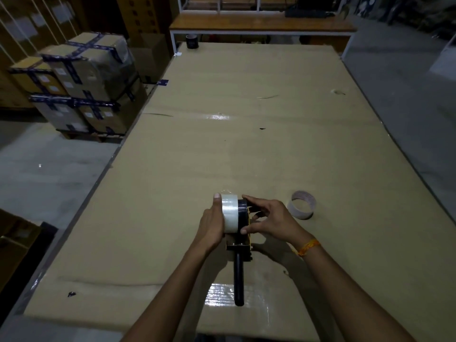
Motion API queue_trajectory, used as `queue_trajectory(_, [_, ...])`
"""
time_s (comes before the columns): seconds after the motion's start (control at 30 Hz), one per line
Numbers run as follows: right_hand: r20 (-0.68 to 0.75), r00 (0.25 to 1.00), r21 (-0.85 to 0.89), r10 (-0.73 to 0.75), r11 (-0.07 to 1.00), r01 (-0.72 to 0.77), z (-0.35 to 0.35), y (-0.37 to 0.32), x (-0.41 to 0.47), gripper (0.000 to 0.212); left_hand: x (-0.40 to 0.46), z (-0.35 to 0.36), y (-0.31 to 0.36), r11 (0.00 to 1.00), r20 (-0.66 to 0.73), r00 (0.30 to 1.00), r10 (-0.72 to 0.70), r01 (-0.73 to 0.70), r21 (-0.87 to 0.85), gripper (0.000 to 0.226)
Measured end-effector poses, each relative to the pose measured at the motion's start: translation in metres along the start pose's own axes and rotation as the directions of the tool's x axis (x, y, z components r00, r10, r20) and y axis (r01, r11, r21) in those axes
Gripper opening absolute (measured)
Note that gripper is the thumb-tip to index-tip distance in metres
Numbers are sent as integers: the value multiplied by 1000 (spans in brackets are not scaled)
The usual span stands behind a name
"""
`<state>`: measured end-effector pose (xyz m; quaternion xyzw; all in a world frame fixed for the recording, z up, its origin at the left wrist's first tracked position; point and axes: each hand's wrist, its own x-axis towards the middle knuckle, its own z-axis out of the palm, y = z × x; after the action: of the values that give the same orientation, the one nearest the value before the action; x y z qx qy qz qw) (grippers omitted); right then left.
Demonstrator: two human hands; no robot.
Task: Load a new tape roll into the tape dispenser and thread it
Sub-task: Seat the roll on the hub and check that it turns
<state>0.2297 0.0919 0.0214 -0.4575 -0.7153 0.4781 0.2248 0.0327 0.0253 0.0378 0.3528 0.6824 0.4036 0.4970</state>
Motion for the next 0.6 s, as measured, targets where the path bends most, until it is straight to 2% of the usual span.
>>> queue_trajectory(0.2, [-11, 1000, -41, -8, 999, 7, 2, 6, 2, 102, -2, 12, 2, 999, 15, 999, -36, 36, 3, 89])
queue_trajectory(0.33, [0, 1000, -35, -9, 999, 9, 2, 8, 0, 102, -4, 20, 7, 999, 20, 999, -42, 42, -3, 83])
queue_trajectory(0.47, [55, 998, -24, -17, 1000, 18, 4, 1, -8, 107, -2, 20, 3, 997, 12, 997, -70, 71, -36, 108])
queue_trajectory(0.53, [105, 994, -42, -37, 998, 42, 10, -3, -15, 113, 1, 21, 1, 997, -10, 998, -65, 65, -41, 111])
queue_trajectory(0.6, [114, 992, -12, -57, 998, 59, 20, -7, -25, 100, 1, 22, 0, 999, -15, 999, -37, 37, -35, 106])
